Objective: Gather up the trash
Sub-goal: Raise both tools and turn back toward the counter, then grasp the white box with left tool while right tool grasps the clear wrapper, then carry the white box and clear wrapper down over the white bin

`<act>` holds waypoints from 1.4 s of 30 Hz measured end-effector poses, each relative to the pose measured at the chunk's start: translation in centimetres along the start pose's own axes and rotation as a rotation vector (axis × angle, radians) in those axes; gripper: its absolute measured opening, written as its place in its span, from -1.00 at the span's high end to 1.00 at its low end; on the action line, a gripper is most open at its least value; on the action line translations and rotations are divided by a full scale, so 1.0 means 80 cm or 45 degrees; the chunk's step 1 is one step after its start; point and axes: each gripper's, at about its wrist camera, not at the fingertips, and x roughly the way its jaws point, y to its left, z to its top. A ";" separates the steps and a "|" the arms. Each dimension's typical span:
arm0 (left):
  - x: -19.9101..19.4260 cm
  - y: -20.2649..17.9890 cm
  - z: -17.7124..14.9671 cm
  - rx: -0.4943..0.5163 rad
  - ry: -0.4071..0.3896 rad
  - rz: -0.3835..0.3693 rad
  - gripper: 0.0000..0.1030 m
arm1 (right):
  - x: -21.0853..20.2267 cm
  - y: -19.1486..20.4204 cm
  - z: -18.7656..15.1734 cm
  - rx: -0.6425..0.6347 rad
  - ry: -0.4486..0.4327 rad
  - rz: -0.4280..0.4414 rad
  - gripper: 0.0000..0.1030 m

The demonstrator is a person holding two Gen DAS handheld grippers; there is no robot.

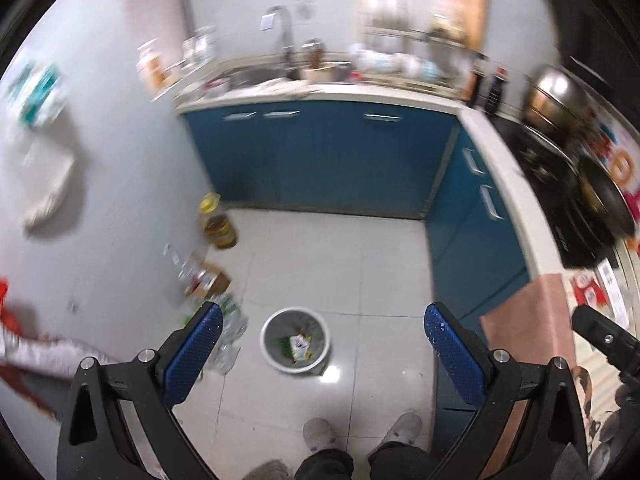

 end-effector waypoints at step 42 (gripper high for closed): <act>0.180 -0.871 -0.006 0.691 0.762 -0.714 0.18 | -0.055 -0.820 0.002 1.053 -0.117 -0.626 0.87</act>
